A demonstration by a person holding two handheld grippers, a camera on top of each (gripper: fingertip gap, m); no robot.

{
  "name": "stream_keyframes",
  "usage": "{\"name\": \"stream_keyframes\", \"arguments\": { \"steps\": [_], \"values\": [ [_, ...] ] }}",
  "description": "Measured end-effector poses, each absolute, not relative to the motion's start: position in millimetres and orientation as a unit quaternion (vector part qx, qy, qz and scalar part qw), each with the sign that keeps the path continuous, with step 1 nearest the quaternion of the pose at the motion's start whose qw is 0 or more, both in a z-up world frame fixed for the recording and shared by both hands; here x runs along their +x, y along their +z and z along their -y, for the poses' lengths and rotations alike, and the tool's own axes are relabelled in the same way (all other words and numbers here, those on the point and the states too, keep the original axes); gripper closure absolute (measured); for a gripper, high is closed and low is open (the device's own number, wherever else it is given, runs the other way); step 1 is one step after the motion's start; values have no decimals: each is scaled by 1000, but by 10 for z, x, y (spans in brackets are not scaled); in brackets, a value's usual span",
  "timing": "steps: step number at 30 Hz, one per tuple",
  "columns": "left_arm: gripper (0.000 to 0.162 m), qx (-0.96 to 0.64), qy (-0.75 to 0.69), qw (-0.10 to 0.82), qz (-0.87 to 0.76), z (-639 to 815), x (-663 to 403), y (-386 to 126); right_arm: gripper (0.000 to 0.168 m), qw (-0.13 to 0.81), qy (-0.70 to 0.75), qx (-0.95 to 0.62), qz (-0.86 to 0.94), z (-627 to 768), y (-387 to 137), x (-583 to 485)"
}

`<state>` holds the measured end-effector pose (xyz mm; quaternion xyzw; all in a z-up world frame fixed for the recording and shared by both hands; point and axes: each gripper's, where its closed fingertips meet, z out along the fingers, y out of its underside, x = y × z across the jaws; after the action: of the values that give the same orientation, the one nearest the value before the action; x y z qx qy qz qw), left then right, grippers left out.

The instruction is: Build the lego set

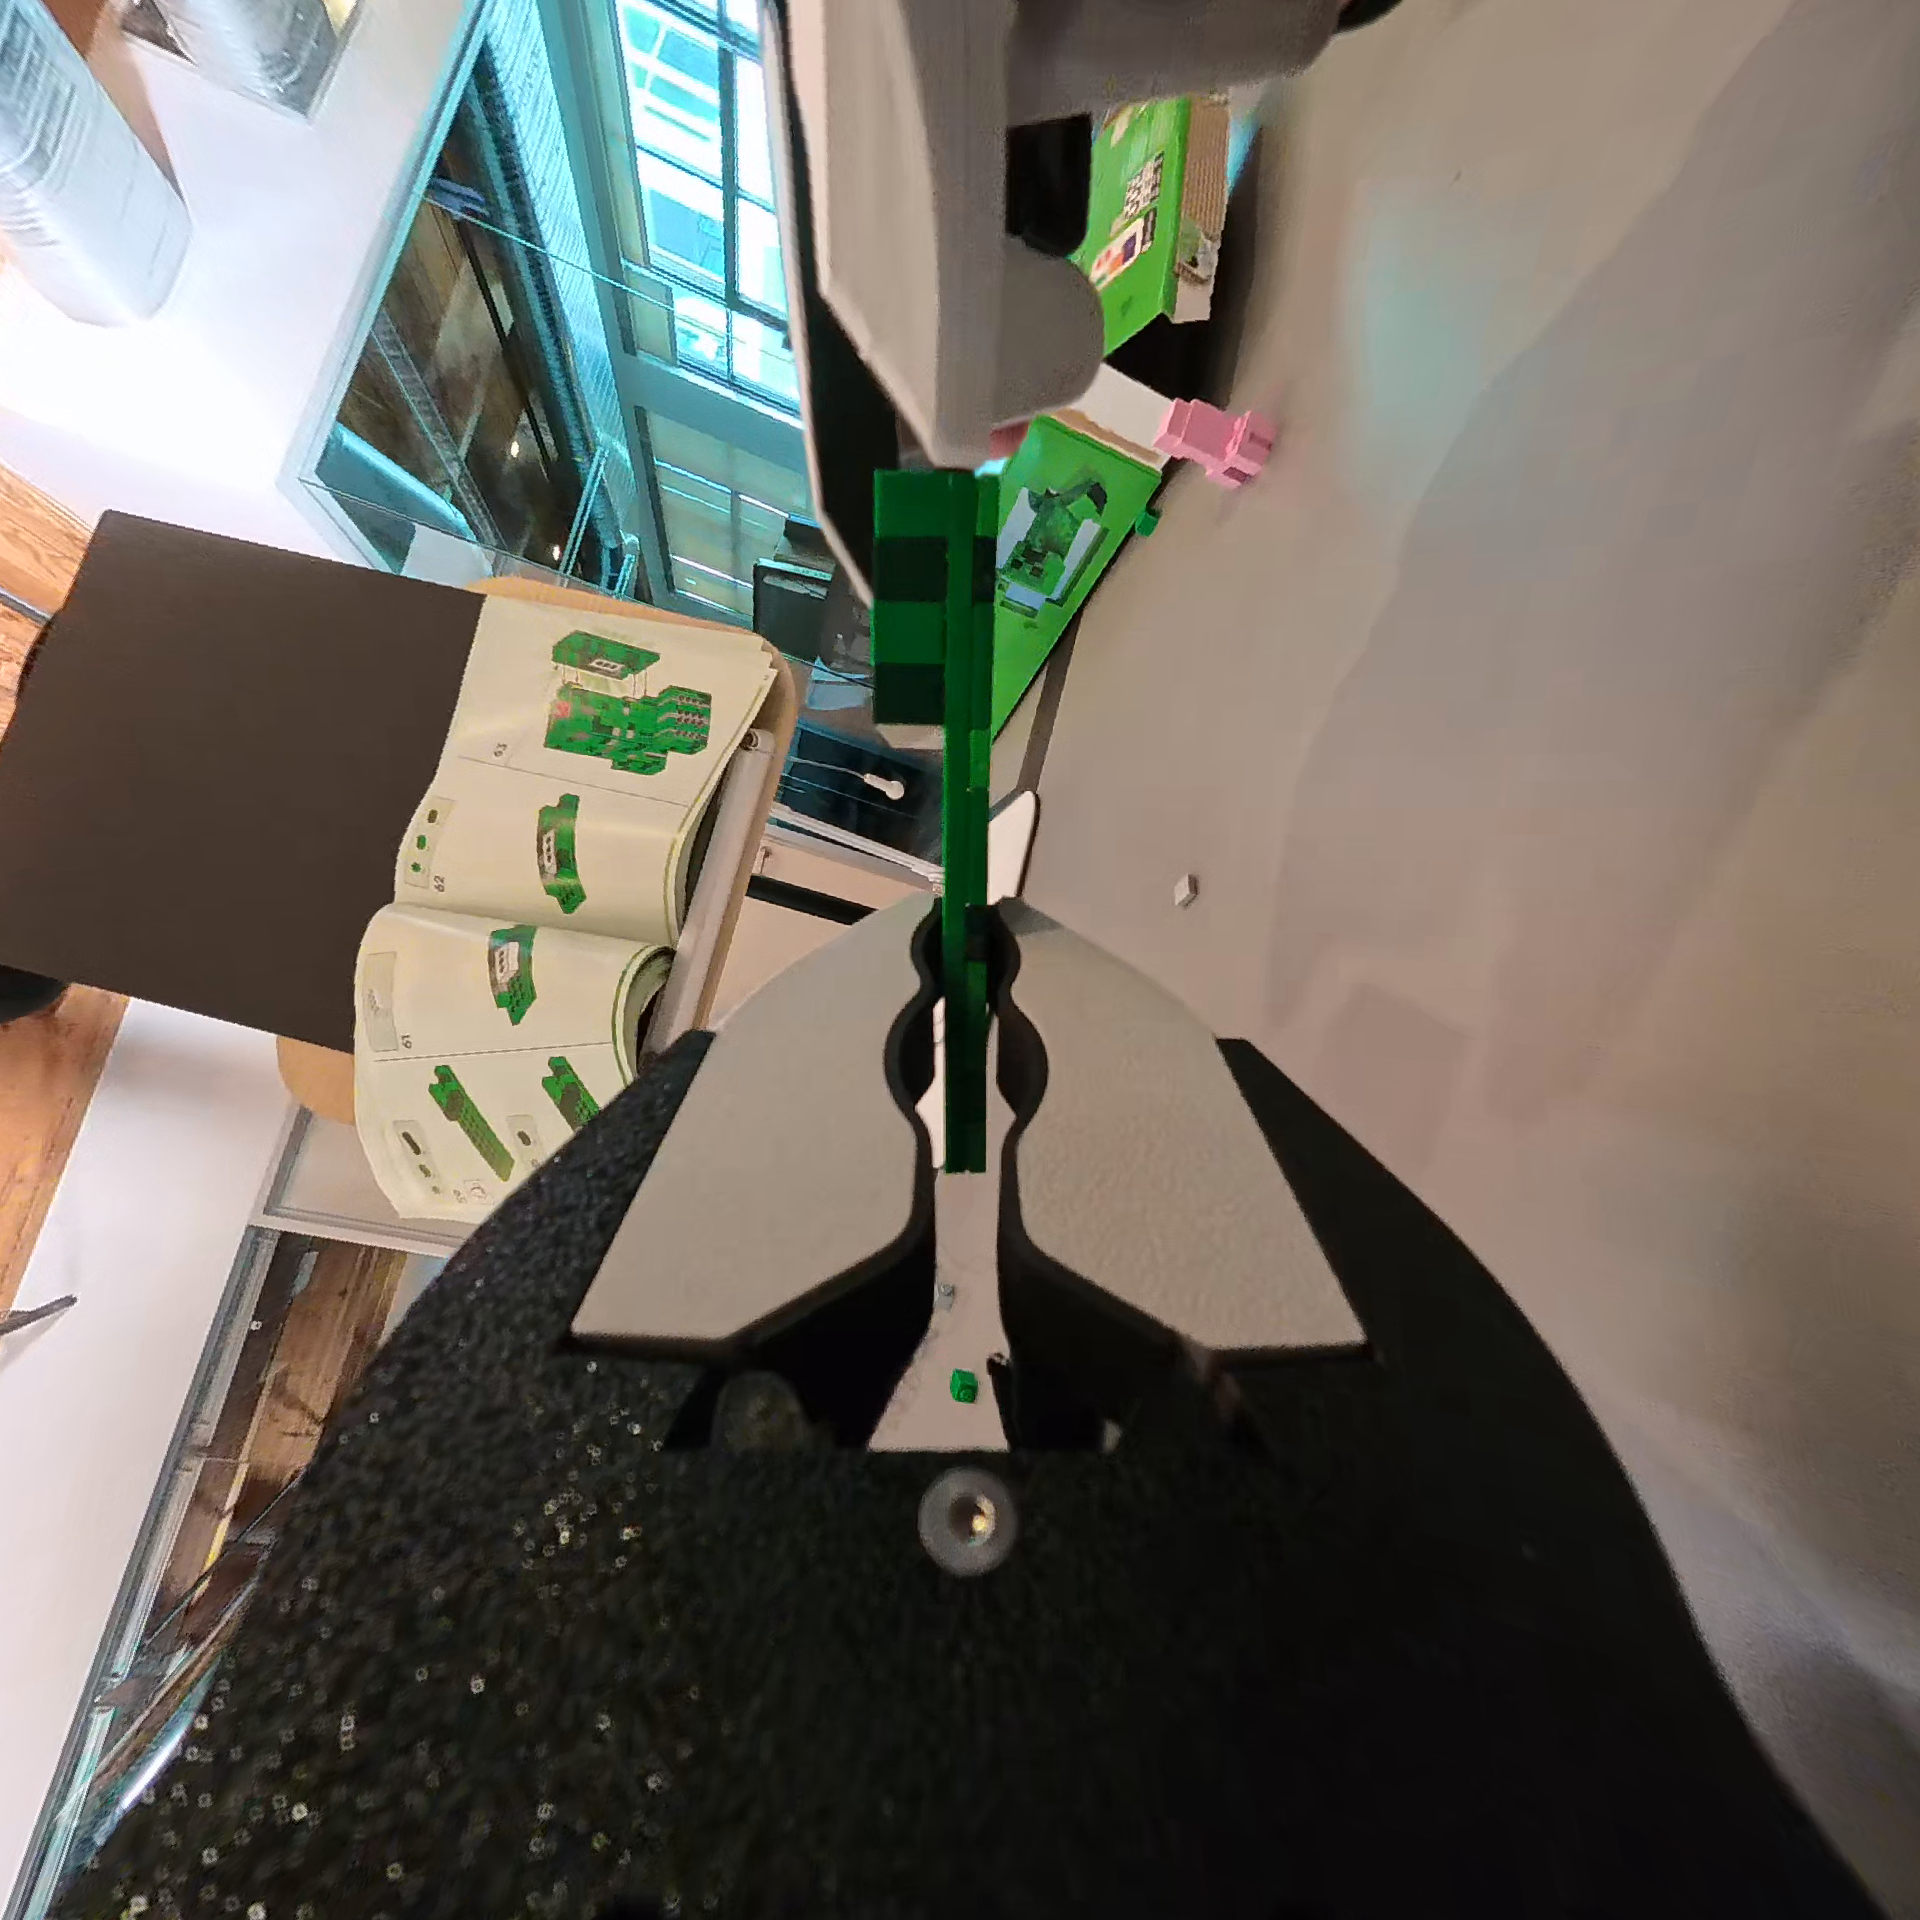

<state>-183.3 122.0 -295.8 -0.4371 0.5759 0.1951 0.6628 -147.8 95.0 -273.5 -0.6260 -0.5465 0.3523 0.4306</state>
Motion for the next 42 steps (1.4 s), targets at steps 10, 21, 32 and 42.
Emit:
{"name": "stream_keyframes", "arguments": {
  "steps": [10,21,32,42],
  "values": [
    [157,-399,225,678,-575,-1168,-1819,-2888,148,443,387,-622,517,-1000,-2614,-1362],
    [157,-387,239,674,-583,-1142,-1784,-2896,160,422,340,-622,565,-963,-2752,-1444],
    [157,-385,241,674,-583,-1143,-1784,-2901,138,464,337,-600,557,-980,-2676,-1384],
    [157,-417,221,670,-574,-1198,-1806,-2933,104,399,386,-637,535,-855,-2905,-1488]
  ]
}}
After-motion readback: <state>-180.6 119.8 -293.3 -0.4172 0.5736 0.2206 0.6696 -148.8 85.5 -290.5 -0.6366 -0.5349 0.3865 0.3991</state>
